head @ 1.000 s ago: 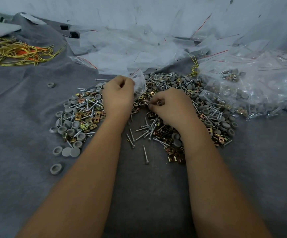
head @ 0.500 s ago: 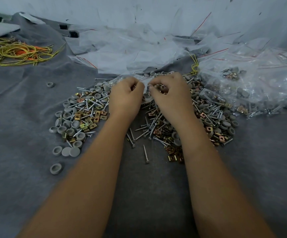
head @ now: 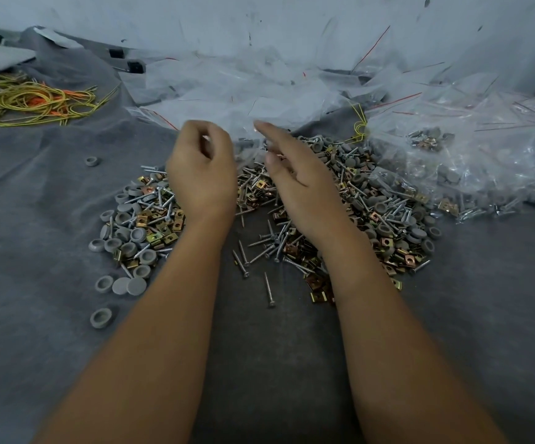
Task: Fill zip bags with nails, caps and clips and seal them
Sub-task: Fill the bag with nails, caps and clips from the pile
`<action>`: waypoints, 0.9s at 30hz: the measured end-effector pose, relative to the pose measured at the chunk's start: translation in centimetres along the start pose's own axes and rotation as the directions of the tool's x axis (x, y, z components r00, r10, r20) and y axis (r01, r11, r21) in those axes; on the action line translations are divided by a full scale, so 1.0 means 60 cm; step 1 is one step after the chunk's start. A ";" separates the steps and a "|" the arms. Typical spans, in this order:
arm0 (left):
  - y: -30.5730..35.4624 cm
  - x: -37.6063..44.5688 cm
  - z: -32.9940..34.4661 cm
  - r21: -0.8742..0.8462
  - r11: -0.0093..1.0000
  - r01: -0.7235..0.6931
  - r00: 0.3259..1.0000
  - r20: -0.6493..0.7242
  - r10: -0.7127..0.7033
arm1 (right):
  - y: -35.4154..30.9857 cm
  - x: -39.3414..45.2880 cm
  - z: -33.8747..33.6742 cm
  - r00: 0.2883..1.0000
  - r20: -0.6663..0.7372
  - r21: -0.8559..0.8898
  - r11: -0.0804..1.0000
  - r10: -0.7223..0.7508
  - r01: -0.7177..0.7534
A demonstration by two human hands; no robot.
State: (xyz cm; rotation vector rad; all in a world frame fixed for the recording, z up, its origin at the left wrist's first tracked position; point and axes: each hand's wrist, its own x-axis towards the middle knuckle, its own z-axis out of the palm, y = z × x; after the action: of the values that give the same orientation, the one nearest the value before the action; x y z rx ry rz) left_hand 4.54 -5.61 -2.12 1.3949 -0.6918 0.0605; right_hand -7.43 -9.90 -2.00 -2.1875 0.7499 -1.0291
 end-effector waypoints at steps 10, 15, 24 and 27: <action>-0.004 0.026 -0.024 0.227 0.973 -0.041 0.999 -0.019 0.046 | 0.025 0.004 0.015 0.959 0.223 -0.644 0.765 0.178 0.008; -0.024 0.014 -0.002 0.307 0.951 0.040 0.984 0.155 -0.091 | 0.032 0.010 0.024 0.927 0.246 -0.715 0.699 0.283 -0.024; -0.033 0.008 0.009 0.339 0.940 0.040 0.969 0.215 -0.119 | 0.024 0.014 0.005 0.974 0.136 -0.474 0.875 0.180 -0.096; -0.032 0.008 0.009 0.336 0.941 0.039 0.969 0.218 -0.118 | 0.024 0.013 0.002 0.978 0.009 -0.321 0.927 0.208 -0.194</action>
State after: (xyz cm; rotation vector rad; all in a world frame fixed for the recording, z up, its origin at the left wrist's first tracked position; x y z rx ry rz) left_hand 5.52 -6.66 -3.60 1.7702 -0.8491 -0.0570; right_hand -7.27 -11.34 -2.72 -2.3296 1.1627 -0.7977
